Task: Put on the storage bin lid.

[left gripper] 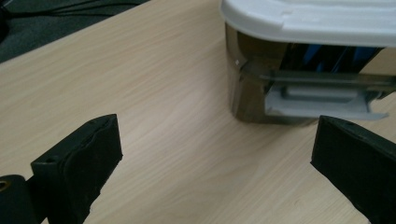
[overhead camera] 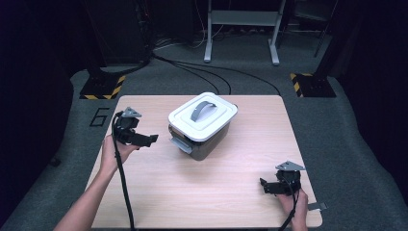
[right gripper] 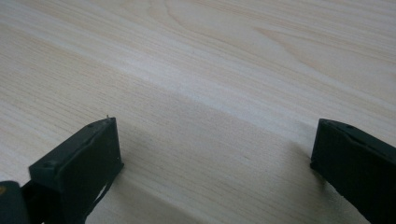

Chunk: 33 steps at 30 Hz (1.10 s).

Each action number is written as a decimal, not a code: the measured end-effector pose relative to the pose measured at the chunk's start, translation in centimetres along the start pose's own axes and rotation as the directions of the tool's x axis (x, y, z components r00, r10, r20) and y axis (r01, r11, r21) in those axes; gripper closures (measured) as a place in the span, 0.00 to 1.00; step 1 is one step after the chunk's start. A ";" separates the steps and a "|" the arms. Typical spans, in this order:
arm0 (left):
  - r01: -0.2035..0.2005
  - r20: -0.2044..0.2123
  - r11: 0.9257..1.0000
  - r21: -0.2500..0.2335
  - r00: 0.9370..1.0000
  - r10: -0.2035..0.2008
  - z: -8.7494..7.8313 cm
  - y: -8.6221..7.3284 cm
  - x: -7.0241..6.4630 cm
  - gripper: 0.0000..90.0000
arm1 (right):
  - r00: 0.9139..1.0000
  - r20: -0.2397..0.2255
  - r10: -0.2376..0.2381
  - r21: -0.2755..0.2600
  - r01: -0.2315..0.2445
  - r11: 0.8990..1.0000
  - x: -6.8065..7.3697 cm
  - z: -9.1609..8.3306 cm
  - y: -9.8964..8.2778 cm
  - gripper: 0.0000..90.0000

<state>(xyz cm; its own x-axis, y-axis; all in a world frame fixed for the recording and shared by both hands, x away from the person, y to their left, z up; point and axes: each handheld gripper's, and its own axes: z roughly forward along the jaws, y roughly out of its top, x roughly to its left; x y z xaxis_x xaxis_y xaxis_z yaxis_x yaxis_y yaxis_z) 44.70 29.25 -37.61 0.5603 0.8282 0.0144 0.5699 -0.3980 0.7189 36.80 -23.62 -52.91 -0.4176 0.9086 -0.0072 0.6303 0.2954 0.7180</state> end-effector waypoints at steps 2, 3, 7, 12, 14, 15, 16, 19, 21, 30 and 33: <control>0.004 -0.010 1.000 0.008 1.000 -0.004 0.0 -0.9 0.5 0.01 | 1.000 0.001 0.000 0.000 0.000 1.000 0.0 0.0 0.0 0.01; 0.013 -0.010 1.000 0.006 1.000 -0.013 0.0 -1.4 0.7 0.01 | 1.000 0.000 0.000 0.000 0.000 1.000 0.0 0.0 0.0 0.01; 0.035 -0.032 0.999 0.018 0.999 -0.035 0.0 -3.1 1.6 0.01 | 1.000 0.001 0.000 0.000 0.000 1.000 0.0 0.0 0.0 0.01; 0.074 -0.070 0.997 0.026 0.995 -0.072 0.3 -5.8 2.8 0.00 | 1.000 0.001 0.001 0.000 -0.001 1.000 0.0 0.0 0.0 0.01; 0.083 -0.081 0.996 0.040 0.994 -0.079 0.5 -6.9 3.0 0.00 | 1.000 0.001 0.000 0.001 0.000 1.000 0.0 0.0 0.0 0.01; 0.090 -0.089 0.995 0.034 0.992 -0.086 0.8 -7.5 3.1 0.00 | 1.000 0.001 0.001 0.000 -0.001 1.000 0.0 0.0 0.0 0.01; 0.093 -0.092 0.995 0.043 0.992 -0.089 0.9 -8.0 3.1 0.00 | 1.000 0.001 0.000 0.000 0.000 1.000 0.0 0.0 0.0 0.00; 0.114 -0.101 0.993 0.041 0.989 -0.109 1.3 -9.6 3.4 0.00 | 1.000 0.001 0.001 0.000 -0.001 1.000 0.0 0.0 0.0 0.01; 0.125 -0.110 0.991 0.051 0.987 -0.119 1.6 -10.6 3.4 0.00 | 1.000 0.001 0.001 0.000 -0.001 1.000 0.0 0.0 0.0 0.01; 0.141 -0.143 0.988 0.061 0.981 -0.131 3.2 -14.6 2.7 0.00 | 1.000 0.001 0.002 0.000 -0.002 1.000 0.0 0.0 0.0 0.00; 0.165 -0.133 0.986 0.034 0.978 -0.160 3.7 -15.8 2.4 0.00 | 1.000 0.001 0.004 -0.001 -0.004 1.000 0.0 0.0 0.0 0.00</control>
<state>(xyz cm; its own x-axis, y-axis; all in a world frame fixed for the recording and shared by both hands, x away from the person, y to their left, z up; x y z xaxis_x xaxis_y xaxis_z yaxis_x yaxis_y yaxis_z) 39.27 36.07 -51.55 0.3775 0.9260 -0.0086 0.6746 -0.2686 0.6876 36.81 -23.60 -52.92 -0.4145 0.9100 -0.0053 0.6313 0.2917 0.7186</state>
